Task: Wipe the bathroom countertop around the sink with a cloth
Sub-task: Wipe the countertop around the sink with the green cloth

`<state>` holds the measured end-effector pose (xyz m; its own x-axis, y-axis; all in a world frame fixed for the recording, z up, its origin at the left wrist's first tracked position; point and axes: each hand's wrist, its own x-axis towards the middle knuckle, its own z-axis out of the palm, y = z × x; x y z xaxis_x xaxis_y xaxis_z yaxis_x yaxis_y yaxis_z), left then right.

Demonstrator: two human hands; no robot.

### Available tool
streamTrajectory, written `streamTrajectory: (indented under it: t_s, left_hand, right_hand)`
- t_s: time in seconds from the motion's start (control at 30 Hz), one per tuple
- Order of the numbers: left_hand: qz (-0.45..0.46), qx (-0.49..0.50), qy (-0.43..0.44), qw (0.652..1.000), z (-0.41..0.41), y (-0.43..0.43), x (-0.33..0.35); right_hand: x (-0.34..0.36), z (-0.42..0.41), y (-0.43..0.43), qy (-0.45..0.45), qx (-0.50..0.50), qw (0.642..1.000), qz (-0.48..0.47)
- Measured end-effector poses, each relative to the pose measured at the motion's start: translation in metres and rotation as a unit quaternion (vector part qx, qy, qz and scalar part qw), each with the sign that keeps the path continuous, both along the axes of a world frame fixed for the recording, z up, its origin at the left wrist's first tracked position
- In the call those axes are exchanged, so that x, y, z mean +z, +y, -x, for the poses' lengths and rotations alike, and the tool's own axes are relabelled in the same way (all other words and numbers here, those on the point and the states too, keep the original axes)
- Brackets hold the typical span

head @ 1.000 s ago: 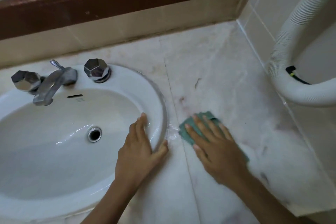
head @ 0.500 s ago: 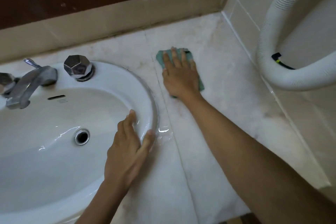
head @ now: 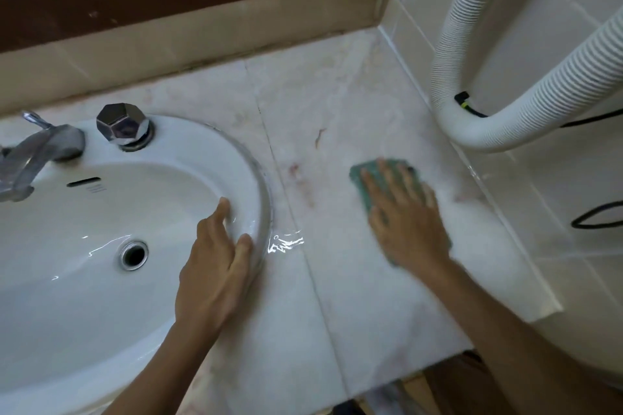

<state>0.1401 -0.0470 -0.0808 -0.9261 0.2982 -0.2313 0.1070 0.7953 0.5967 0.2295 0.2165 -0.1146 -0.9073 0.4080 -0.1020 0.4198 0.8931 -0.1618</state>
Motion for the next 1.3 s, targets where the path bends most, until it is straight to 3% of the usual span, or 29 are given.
streamTrajectory:
  t_s: [0.1,0.2,0.3,0.43,0.5,0.67,0.8,0.9,1.03,1.13,1.2,1.3]
  left_hand:
    - [0.002,0.001,0.009,1.000,0.001,0.000,-0.002]
    - [-0.004,0.005,0.012,1.000,0.000,-0.002,-0.003]
    - [0.003,0.016,0.013,1.000,-0.001,0.000,-0.002]
    - [0.013,0.026,0.043,0.999,-0.007,-0.001,0.000]
    - [0.024,0.035,0.050,0.998,-0.010,0.000,-0.001]
    - [0.056,0.039,0.065,0.996,-0.012,0.006,-0.001]
    - [0.052,0.042,0.074,0.995,-0.011,0.005,-0.003]
    - [0.041,0.049,0.068,0.996,-0.010,0.004,-0.004]
    - [0.017,0.056,0.057,0.997,-0.010,0.001,-0.003]
    - [0.017,0.070,0.055,0.996,-0.011,0.002,0.000]
    - [0.023,0.067,0.060,0.996,-0.012,0.002,-0.001]
    - [0.033,0.070,0.062,0.995,-0.013,0.002,0.000]
  right_hand:
    - [0.002,0.058,0.029,-0.020,-0.092,0.996,0.008]
    - [0.003,0.095,-0.003,0.010,-0.164,0.986,0.039]
    - [0.001,0.080,-0.077,0.055,-0.133,0.988,0.054]
    - [0.008,-0.005,-0.149,0.059,0.006,0.996,0.070]
    - [0.007,-0.041,-0.128,0.051,0.014,0.997,0.061]
    - [-0.003,-0.061,0.002,0.015,-0.139,0.990,-0.015]
    - [-0.001,-0.005,0.055,0.008,-0.163,0.986,-0.030]
    - [-0.001,0.048,0.023,0.011,-0.200,0.980,-0.016]
    - [-0.001,0.062,-0.079,0.048,-0.139,0.988,0.044]
    - [0.004,0.013,-0.144,0.061,0.020,0.996,0.070]
    - [0.002,-0.031,-0.140,0.050,0.112,0.990,0.074]
    - [-0.002,-0.083,-0.073,0.052,0.096,0.992,0.056]
